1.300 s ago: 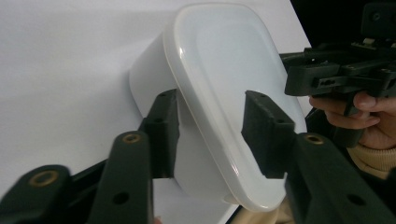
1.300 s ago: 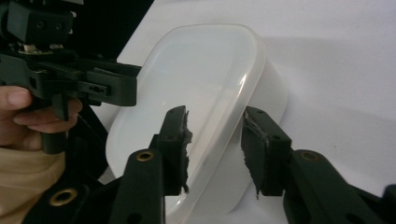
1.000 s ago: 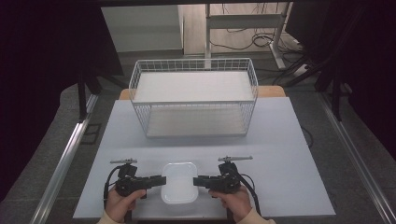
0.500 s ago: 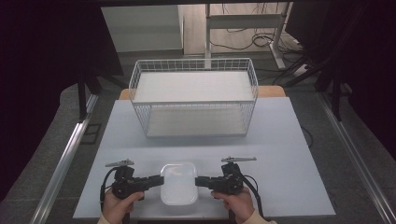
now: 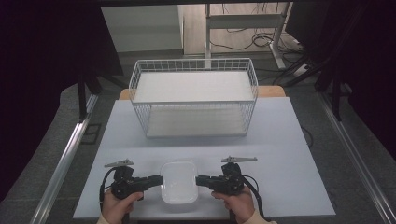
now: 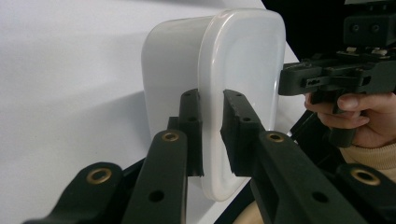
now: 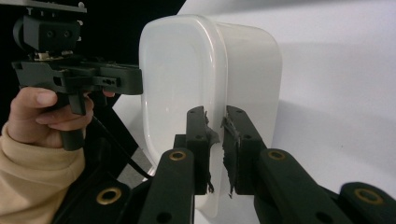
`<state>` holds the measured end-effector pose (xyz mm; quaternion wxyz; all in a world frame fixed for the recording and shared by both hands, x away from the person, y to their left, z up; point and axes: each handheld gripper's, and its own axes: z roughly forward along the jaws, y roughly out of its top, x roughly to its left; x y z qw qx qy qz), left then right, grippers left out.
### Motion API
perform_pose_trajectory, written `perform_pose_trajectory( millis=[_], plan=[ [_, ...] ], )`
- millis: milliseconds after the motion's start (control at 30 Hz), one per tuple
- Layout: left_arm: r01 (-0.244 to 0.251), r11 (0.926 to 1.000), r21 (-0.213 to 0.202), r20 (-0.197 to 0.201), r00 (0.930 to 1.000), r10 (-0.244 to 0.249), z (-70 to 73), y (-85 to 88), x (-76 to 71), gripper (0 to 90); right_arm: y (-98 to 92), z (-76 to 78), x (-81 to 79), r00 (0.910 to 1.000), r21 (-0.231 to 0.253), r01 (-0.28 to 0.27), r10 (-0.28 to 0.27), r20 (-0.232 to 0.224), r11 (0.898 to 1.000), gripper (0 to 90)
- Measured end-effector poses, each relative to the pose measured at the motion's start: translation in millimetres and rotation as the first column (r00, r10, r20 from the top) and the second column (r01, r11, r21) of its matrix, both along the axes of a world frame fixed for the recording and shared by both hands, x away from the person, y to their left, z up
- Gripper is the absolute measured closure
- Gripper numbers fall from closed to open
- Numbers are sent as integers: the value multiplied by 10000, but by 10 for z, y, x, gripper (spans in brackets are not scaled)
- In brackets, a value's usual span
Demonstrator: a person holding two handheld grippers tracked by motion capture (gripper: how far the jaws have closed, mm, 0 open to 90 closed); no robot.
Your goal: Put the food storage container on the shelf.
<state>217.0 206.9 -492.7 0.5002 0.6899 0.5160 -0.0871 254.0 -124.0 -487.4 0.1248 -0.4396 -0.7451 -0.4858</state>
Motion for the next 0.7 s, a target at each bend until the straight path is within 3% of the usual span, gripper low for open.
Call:
perform_pose_trajectory(
  millis=[700],
  plan=[
    [170,9998,55,512,9985,-173,143,-1,3,788,-21,127,-9,9963,20,-227,225,829,9997,807]
  ],
)
